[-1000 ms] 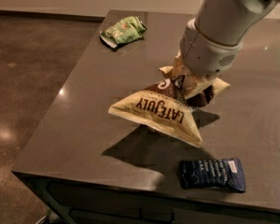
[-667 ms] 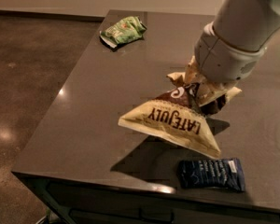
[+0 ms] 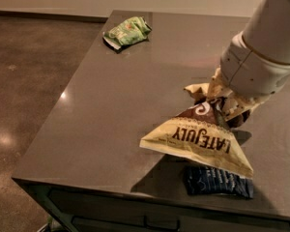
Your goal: Move brown chip bag near rxbar blueberry
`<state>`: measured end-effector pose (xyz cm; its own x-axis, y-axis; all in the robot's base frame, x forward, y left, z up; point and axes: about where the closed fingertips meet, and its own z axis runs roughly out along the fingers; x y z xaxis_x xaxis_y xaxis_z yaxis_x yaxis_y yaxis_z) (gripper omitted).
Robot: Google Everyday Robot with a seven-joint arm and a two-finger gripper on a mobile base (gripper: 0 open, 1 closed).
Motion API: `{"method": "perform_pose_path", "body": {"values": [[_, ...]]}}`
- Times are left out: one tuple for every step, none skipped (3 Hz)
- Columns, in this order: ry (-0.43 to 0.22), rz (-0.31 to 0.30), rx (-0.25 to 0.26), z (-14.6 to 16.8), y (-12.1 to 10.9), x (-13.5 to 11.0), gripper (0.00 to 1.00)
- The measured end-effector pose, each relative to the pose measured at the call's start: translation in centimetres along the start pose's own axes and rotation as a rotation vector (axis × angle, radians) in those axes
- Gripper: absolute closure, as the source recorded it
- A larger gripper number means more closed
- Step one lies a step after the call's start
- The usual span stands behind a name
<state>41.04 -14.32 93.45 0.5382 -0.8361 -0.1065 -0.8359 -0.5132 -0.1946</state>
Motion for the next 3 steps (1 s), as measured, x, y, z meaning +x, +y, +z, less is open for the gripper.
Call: {"method": "perform_pose_path", "body": {"values": [[0.006, -0.001, 0.018, -0.27, -0.35, -0.15, 0.23], [0.010, -0.002, 0.028, -0.44, -0.50, -0.22, 0.02], [0.012, -0.003, 0.033, -0.53, -0.58, -0.26, 0.00]]}}
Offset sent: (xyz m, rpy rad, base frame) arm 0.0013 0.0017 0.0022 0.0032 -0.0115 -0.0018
